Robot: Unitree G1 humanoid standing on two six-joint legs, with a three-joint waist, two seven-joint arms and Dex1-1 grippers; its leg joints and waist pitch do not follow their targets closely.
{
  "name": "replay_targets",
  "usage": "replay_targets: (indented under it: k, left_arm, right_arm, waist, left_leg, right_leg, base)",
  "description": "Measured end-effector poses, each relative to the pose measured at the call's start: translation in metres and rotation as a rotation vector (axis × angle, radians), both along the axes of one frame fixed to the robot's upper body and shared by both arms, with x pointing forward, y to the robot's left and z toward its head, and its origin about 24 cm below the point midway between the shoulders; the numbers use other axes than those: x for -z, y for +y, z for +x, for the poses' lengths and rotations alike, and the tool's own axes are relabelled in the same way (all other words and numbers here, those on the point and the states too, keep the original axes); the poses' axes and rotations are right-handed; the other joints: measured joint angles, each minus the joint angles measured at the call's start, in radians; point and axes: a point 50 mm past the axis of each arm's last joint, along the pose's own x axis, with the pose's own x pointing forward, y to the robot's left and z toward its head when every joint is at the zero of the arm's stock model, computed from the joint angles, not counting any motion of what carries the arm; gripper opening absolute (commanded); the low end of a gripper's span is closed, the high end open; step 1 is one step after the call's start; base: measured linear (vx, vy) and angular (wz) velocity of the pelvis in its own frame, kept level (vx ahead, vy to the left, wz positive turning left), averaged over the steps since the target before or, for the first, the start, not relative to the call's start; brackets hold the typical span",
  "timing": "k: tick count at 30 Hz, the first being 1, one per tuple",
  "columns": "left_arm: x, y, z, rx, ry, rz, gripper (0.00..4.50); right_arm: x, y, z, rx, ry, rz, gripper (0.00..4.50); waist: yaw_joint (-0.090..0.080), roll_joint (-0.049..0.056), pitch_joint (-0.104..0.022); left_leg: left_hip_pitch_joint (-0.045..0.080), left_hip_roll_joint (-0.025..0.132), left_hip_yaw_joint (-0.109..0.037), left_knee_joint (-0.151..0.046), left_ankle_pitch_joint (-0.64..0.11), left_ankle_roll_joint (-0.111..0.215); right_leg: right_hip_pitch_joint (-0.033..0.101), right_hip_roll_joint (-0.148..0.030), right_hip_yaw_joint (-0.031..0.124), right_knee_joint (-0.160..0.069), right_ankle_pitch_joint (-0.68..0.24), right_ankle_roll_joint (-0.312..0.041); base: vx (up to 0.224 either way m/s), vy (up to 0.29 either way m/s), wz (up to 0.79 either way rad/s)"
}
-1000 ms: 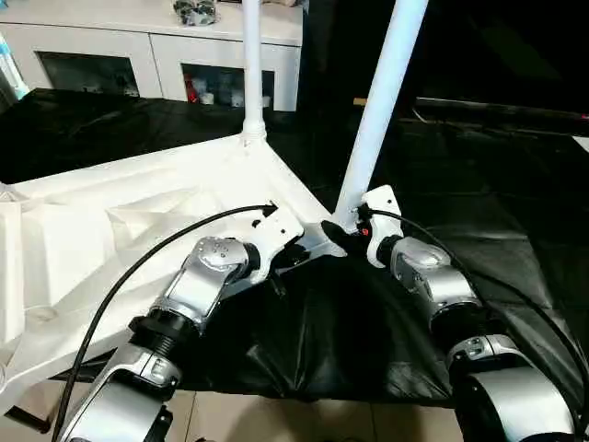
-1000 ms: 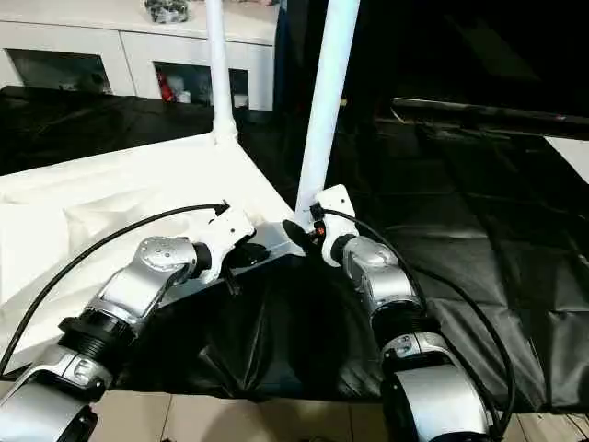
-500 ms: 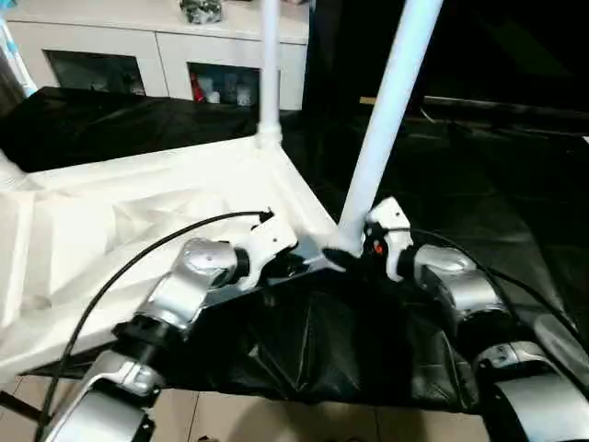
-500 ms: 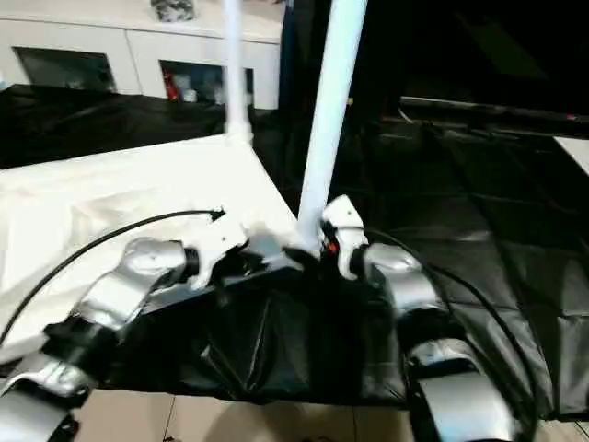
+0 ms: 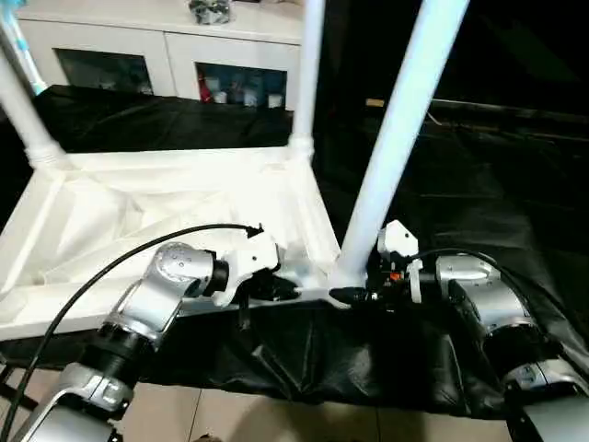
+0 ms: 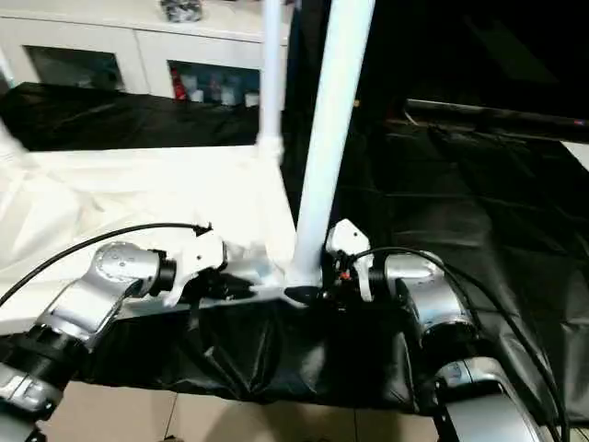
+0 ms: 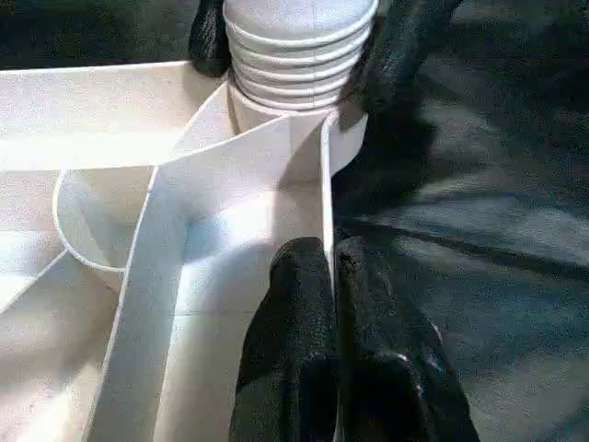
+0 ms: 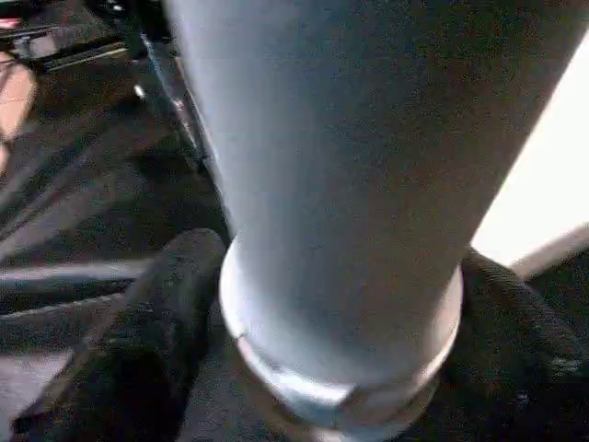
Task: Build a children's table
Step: Rotate leg to tighten
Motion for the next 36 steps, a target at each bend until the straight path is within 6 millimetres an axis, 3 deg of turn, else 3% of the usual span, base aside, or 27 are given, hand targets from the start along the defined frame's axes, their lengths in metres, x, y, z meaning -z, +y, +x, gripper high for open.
replay_targets:
  k: [4,12,16,21,25,28,31,36]
  left_arm:
    - [0.0,0.001,-0.001,0.011,0.005,0.002,0.0]
    - [0.001,0.0,-0.002,0.003,0.006,-0.004,0.0]
    - [0.005,-0.005,0.007,-0.144,-0.003,-0.027,0.0]
    - [0.007,-0.022,0.023,-0.305,-0.044,-0.024,0.0]
    - [0.008,-0.034,0.033,-0.396,-0.08,-0.018,0.0]
    - [0.007,-0.039,0.035,-0.41,-0.094,-0.018,0.0]
    - [0.007,-0.039,0.035,-0.405,-0.102,-0.019,0.0]
    - [0.005,-0.035,0.034,-0.363,-0.112,-0.014,0.0]
  right_arm:
    - [0.001,0.0,-0.001,-0.005,0.01,0.005,2.91]
    - [0.004,0.002,-0.004,0.01,0.025,0.022,2.78]
    - [0.01,0.009,0.007,0.238,0.024,0.062,2.77]
    - [0.013,0.024,0.029,0.565,0.024,0.091,2.77]
    - [0.014,0.04,0.041,0.794,0.003,0.101,2.77]
    - [0.014,0.042,0.043,0.843,-0.026,0.105,2.77]
    - [0.013,0.041,0.043,0.836,-0.024,0.121,3.48]
    - [0.011,0.034,0.04,0.726,-0.017,0.131,3.82]
  waist:
    - [0.001,0.0,0.0]
    - [0.001,-0.001,-0.001]
    - [-0.005,-0.002,-0.001]
    - [-0.031,-0.005,-0.001]
    - [-0.035,-0.005,-0.001]
    - [-0.034,-0.004,-0.001]
    - [-0.031,-0.004,-0.002]
    - [-0.029,-0.002,0.0]
  left_leg:
    - [0.0,0.0,0.0,0.0,0.0,0.0]
    - [0.0,0.0,0.0,0.0,0.0,0.0]
    - [0.001,0.0,0.001,0.001,0.0,0.0]
    - [0.002,-0.001,0.0,0.001,0.0,0.0]
    - [0.001,-0.002,0.0,0.002,0.0,0.0]
    - [0.001,-0.003,0.0,0.001,0.0,0.0]
    - [0.0,-0.004,0.0,-0.003,0.0,0.0]
    - [0.0,-0.003,0.0,-0.005,0.0,0.0]
  right_leg:
    - [0.0,0.0,0.001,0.0,0.0,0.0]
    - [0.001,0.0,0.001,0.0,-0.001,0.001]
    - [0.002,0.0,0.001,0.001,-0.001,0.001]
    - [0.001,-0.001,-0.001,-0.001,-0.001,0.001]
    - [0.0,-0.001,0.0,-0.001,-0.001,0.001]
    - [0.0,-0.003,-0.001,-0.002,-0.001,0.001]
    - [0.0,-0.004,-0.001,-0.002,-0.001,0.002]
    - [-0.001,-0.003,-0.002,-0.001,-0.001,0.001]
  base:
    - [0.0,0.0,0.0]
    - [0.0,0.0,0.0]
    - [0.0,0.0,0.0]
    - [0.0,0.0,0.0]
    - [0.0,0.0,0.0]
    - [0.0,0.0,0.0]
    - [0.0,0.0,0.0]
    - [0.0,0.0,0.0]
